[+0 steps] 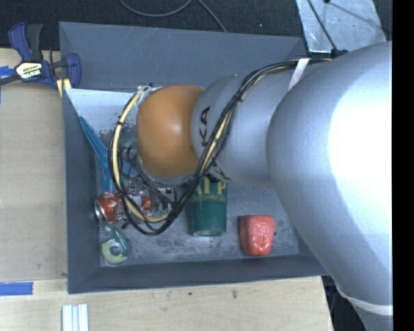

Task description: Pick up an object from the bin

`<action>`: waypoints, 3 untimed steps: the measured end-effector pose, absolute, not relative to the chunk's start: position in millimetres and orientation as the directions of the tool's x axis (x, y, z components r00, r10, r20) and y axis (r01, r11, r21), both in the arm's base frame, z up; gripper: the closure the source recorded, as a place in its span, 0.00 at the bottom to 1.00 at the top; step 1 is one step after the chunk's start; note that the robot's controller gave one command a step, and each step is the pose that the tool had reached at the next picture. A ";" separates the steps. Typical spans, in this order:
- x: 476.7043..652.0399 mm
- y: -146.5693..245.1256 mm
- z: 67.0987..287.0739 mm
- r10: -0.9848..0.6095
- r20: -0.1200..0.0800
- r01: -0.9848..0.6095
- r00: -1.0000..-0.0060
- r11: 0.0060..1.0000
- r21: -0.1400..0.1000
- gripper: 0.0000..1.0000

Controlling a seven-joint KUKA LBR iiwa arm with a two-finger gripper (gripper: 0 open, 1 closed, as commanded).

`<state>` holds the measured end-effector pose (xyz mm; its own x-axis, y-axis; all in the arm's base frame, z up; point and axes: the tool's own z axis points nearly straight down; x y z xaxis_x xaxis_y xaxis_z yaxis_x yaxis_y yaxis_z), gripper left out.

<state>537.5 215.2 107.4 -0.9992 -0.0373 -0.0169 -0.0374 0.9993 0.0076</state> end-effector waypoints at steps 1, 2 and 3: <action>539.6 228.2 157.1 -0.015 -0.026 -0.016 -1.000 1.000 0.010 1.00; 539.6 228.1 157.1 -0.015 -0.026 -0.016 -1.000 1.000 0.010 1.00; 535.6 235.8 250.3 -0.038 -0.029 -0.038 -0.999 0.999 0.011 1.00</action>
Offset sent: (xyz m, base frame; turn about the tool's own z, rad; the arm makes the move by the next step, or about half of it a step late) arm 0.0000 0.0000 0.0000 0.0000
